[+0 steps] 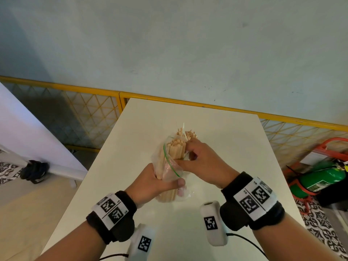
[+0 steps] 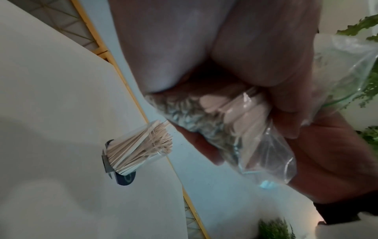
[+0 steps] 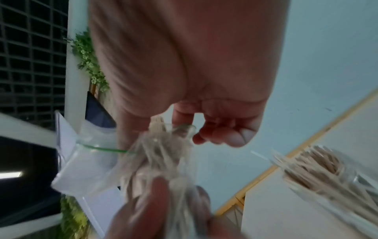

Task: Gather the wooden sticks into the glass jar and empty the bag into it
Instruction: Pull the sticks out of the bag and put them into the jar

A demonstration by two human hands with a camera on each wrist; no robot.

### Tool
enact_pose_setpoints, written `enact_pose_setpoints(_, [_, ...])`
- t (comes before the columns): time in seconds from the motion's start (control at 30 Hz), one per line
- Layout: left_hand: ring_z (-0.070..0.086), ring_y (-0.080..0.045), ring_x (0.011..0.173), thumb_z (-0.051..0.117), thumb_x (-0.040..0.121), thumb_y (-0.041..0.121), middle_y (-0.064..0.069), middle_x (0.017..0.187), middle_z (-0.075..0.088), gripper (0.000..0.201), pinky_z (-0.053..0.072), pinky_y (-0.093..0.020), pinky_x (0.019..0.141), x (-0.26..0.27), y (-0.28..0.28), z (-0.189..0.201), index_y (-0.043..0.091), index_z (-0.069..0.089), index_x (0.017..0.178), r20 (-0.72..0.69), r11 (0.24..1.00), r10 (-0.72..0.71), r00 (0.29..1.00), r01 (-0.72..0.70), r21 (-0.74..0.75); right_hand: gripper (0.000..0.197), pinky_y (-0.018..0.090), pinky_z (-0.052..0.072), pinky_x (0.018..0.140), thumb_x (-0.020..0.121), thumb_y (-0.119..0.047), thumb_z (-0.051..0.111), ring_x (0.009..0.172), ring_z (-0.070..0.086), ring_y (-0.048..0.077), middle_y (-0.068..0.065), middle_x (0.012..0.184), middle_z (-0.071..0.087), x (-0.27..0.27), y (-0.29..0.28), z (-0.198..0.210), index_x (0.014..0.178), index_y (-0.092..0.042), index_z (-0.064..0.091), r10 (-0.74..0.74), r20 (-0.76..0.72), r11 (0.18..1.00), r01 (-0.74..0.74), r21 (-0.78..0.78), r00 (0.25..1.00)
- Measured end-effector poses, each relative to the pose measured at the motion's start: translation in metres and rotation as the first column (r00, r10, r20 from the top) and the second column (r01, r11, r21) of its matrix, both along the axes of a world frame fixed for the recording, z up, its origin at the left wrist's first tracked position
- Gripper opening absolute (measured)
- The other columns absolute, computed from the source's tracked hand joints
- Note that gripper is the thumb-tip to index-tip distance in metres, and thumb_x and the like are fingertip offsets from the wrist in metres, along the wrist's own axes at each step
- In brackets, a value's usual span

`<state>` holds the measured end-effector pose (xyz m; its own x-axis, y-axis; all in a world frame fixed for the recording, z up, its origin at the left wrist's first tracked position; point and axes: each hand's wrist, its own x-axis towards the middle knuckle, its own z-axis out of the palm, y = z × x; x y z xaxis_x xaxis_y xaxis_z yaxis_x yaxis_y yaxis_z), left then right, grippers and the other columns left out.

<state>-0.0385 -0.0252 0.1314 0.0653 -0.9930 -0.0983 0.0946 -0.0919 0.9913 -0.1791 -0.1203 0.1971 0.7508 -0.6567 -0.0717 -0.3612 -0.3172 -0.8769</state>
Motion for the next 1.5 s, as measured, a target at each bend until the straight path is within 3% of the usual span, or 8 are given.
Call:
enact_pose_setpoints(0.17, [0.071,-0.041,0.094,0.085,0.065,0.034,-0.02,0.106,0.073,0.047,0.052,-0.062,0.088,-0.003,-0.005,0.001,0.013,0.073,0.105,-0.101,0.998,0.051,0.994,-0.049,0.027,0.013,0.011,0.048,0.07,0.08,-0.023,0.072,0.093,0.054,0.001,-0.005,0.11,0.05,0.001,0.002,-0.003,0.083,-0.036,0.069,-0.254,0.223,0.959,0.215,0.187,0.941])
enact_pose_setpoints(0.3, [0.073,-0.034,0.082,0.078,0.067,0.034,-0.019,0.103,0.075,0.052,0.056,-0.039,0.073,-0.004,-0.009,0.003,0.006,0.07,0.111,-0.111,0.999,0.034,0.993,-0.03,0.042,0.01,0.005,0.048,0.067,0.08,-0.018,0.072,0.091,0.054,-0.012,-0.001,0.115,0.047,0.001,-0.001,-0.001,0.085,-0.027,0.071,-0.335,0.313,0.937,0.278,0.213,0.889])
enact_pose_setpoints(0.4, [0.074,-0.031,0.081,0.074,0.07,0.036,-0.016,0.102,0.075,0.054,0.057,-0.033,0.063,-0.004,-0.013,0.007,0.006,0.069,0.114,-0.088,0.999,-0.014,0.996,0.018,0.04,0.014,0.007,0.048,0.074,0.081,-0.016,0.071,0.105,0.055,0.003,0.001,0.115,0.049,-0.002,-0.005,-0.002,0.093,-0.022,0.073,-0.4,0.379,0.91,0.313,0.271,0.835])
enact_pose_setpoints(0.57, [0.072,-0.03,0.08,0.074,0.073,0.034,-0.025,0.103,0.071,0.049,0.055,-0.032,0.06,-0.002,-0.016,0.006,0.004,0.069,0.112,-0.033,0.997,-0.076,0.997,0.077,0.027,0.055,0.033,0.058,0.081,0.068,-0.039,0.078,0.096,0.07,0.017,0.003,0.105,0.071,-0.008,-0.018,0.003,0.112,-0.011,0.064,-0.272,0.2,0.945,0.221,0.241,0.941])
enact_pose_setpoints(0.87, [0.073,-0.029,0.078,0.075,0.07,0.037,-0.023,0.1,0.072,0.049,0.054,-0.03,0.057,-0.006,-0.018,0.0,0.006,0.07,0.108,-0.062,0.996,-0.073,0.995,0.076,0.05,0.037,0.032,0.055,0.076,0.079,-0.027,0.074,0.085,0.07,0.019,0.019,0.1,0.071,-0.001,-0.027,0.007,0.101,0.001,0.066,-0.353,0.222,0.926,0.306,0.219,0.909])
enact_pose_setpoints(1.13, [0.072,-0.029,0.075,0.074,0.073,0.037,-0.021,0.101,0.074,0.044,0.055,-0.03,0.056,-0.004,-0.019,-0.004,0.007,0.071,0.106,-0.036,0.995,-0.095,0.995,0.096,0.036,0.023,0.024,0.055,0.074,0.079,-0.025,0.075,0.078,0.07,0.012,0.001,0.082,0.074,0.003,-0.027,0.022,0.089,-0.006,0.071,-0.197,0.211,0.975,0.169,0.143,0.957])
enact_pose_setpoints(1.3, [0.074,-0.026,0.073,0.076,0.068,0.04,-0.021,0.101,0.073,0.053,0.055,-0.028,0.053,-0.003,-0.021,-0.002,0.006,0.07,0.108,-0.026,0.998,-0.056,0.998,0.057,0.039,0.019,0.014,0.046,0.052,0.084,-0.025,0.069,0.054,0.058,0.003,-0.006,0.061,0.063,0.01,-0.037,0.027,0.074,-0.009,0.068,-0.32,0.212,0.942,0.333,-0.03,0.923])
enact_pose_setpoints(1.5, [0.075,-0.026,0.073,0.075,0.068,0.042,-0.01,0.097,0.077,0.051,0.056,-0.029,0.054,0.003,-0.027,0.001,0.01,0.072,0.107,0.022,0.997,-0.052,0.998,0.05,0.052,0.019,0.024,0.047,0.059,0.083,-0.02,0.067,0.062,0.061,0.01,-0.004,0.064,0.062,0.012,-0.046,0.03,0.066,-0.017,0.063,-0.398,0.281,0.917,0.391,0.084,0.873])
